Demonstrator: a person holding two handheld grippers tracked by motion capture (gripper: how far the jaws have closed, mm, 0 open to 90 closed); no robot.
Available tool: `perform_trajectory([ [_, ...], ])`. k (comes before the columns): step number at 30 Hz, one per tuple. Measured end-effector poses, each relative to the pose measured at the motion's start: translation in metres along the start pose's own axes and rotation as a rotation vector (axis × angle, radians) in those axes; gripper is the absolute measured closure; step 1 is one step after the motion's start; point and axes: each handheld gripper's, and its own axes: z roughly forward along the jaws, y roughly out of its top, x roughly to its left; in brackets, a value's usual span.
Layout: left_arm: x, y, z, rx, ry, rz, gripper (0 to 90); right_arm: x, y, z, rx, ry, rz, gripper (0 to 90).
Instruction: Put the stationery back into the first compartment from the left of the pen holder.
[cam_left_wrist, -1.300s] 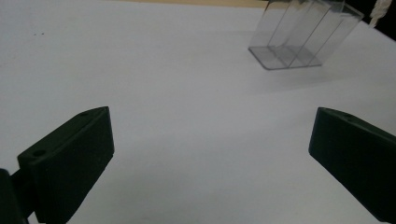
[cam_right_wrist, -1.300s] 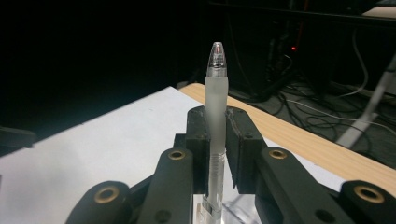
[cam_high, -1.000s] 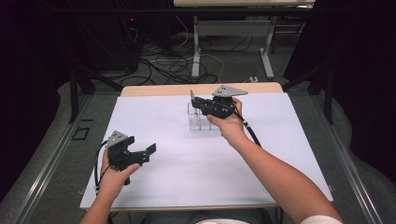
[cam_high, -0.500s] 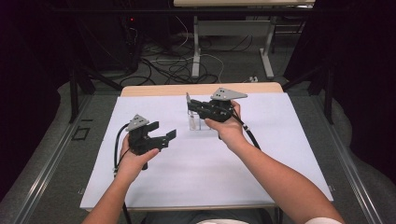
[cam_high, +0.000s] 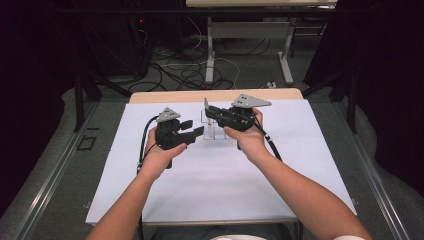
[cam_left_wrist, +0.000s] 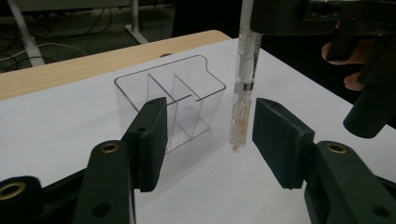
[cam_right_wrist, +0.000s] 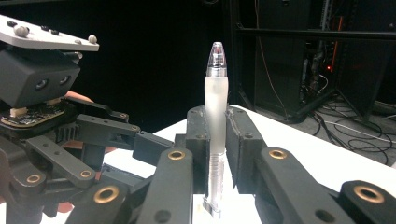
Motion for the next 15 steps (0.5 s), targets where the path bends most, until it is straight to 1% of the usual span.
perform_trajectory([
  [5, -0.002, 0.006, 0.010, 0.002, 0.001, -0.006, 45.9, -0.002, -0.001, -0.003, -0.002, -0.007, 0.002, 80.2],
  [6, -0.002, 0.007, 0.012, 0.011, -0.009, -0.004, 46.4, -0.002, -0.001, -0.004, -0.007, -0.008, 0.010, 80.2],
  [7, -0.004, 0.008, 0.015, 0.010, -0.011, -0.006, 47.0, -0.002, -0.001, -0.004, -0.009, -0.009, 0.012, 80.2],
  [8, -0.004, 0.009, 0.016, 0.018, -0.014, -0.002, 48.0, -0.003, -0.001, -0.004, -0.010, -0.007, 0.010, 80.2],
  [11, -0.007, 0.010, 0.022, 0.019, -0.027, -0.016, 54.2, -0.003, -0.002, -0.005, -0.010, -0.008, 0.014, 80.2],
  [12, -0.007, 0.011, 0.022, 0.019, -0.033, -0.011, 56.4, -0.003, -0.002, -0.005, -0.009, -0.006, 0.010, 80.2],
  [13, -0.008, 0.011, 0.023, 0.017, -0.034, -0.016, 58.7, -0.003, -0.002, -0.005, -0.007, -0.007, 0.010, 80.2],
  [15, -0.009, 0.013, 0.025, 0.000, -0.050, -0.029, 62.2, -0.002, -0.003, -0.005, -0.007, -0.008, 0.018, 80.2],
])
